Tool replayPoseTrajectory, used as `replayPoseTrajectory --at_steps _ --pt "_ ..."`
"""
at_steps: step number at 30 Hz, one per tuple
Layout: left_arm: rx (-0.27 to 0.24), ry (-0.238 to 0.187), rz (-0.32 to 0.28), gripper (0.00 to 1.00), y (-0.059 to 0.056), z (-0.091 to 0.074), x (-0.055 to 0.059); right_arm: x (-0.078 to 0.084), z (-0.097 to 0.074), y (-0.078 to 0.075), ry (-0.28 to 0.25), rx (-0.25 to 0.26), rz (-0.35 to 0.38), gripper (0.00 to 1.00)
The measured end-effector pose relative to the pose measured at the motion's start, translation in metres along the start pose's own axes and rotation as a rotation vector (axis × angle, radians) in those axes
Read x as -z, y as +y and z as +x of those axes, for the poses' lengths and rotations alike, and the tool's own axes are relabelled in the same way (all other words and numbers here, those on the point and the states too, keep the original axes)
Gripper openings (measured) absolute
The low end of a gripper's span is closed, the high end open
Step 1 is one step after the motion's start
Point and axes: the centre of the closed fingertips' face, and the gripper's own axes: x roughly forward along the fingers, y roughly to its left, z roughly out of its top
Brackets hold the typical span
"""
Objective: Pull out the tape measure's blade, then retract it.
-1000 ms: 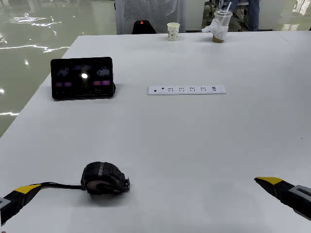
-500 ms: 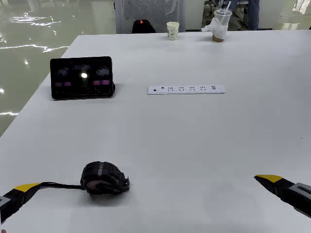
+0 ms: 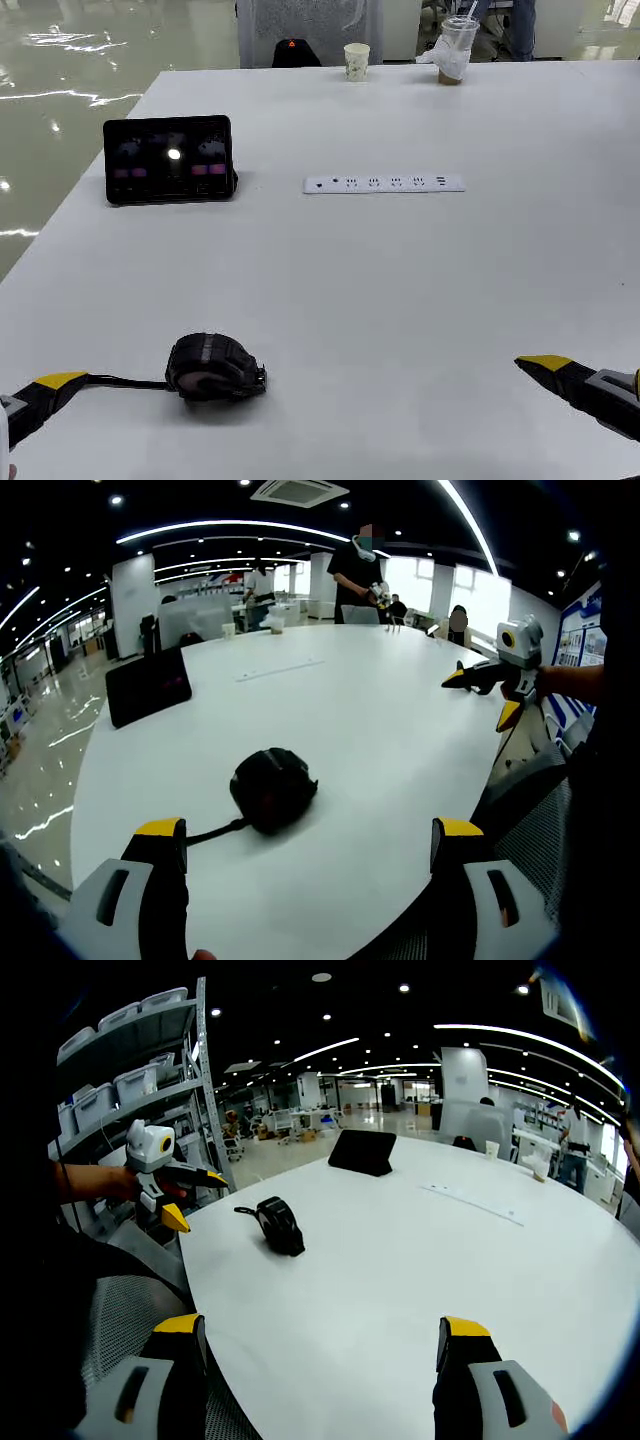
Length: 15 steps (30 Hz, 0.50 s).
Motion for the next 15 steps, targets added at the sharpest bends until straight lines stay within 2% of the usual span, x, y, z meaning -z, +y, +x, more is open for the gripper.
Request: replayPoseTrajectory --at_steps 15 --pt "0.033 0.029 0.036 0.99 0.005 0.014 -0.003 0.000 0.014 -0.005 0.045 -0.042 -0.068 0.93"
